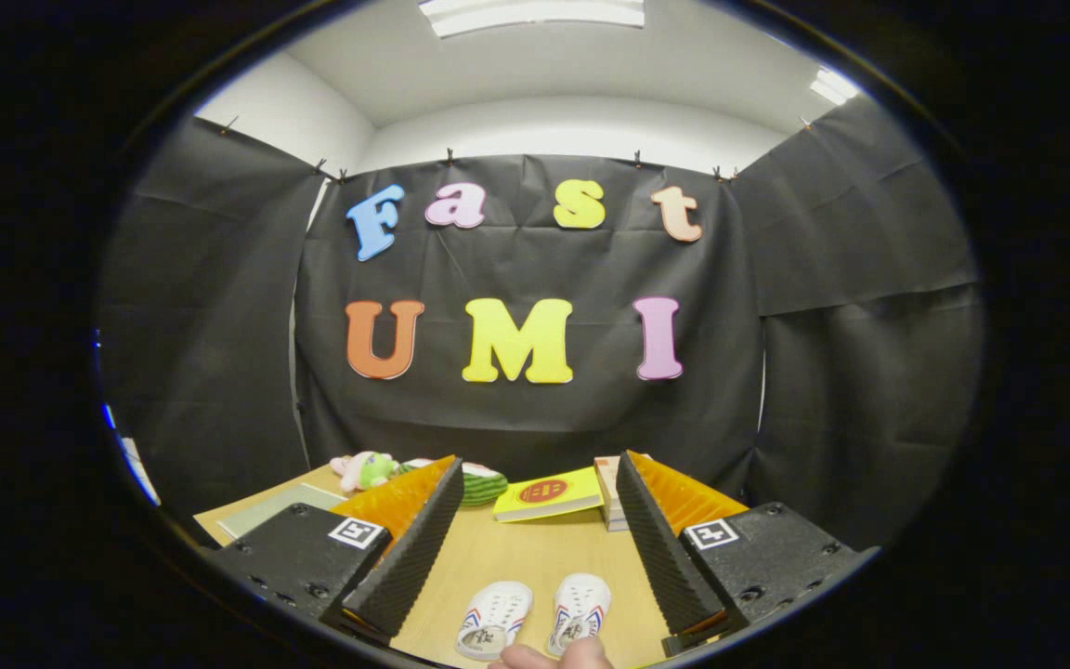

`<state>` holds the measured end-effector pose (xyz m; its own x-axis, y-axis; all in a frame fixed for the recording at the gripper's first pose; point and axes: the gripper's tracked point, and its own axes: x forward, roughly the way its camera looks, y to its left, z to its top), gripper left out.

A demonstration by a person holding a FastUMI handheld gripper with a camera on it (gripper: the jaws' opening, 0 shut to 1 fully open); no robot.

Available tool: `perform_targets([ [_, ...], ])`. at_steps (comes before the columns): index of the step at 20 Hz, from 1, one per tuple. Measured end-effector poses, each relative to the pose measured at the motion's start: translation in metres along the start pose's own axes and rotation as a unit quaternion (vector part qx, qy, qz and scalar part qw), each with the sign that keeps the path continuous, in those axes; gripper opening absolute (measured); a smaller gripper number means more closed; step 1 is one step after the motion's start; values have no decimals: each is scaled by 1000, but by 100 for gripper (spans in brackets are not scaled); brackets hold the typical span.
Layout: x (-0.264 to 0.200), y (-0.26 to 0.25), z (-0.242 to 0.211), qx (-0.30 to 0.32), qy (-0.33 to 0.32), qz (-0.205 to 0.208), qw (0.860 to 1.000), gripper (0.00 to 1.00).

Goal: Open the storage box then place both shoes into the box .Put the left shoe in first, then the right shoe, with the right side of both shoes facing outward in a uniform manner.

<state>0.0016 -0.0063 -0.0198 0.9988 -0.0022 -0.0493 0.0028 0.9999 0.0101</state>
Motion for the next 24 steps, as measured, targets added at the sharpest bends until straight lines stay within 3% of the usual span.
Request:
perform_targets([
  [6,-3,-9,-8,15,14,-14,1000,100],
  [15,-20,-6,15,-33,-28,-32,999,100],
  [24,20,7,-9,-26,-18,-11,999,100],
])
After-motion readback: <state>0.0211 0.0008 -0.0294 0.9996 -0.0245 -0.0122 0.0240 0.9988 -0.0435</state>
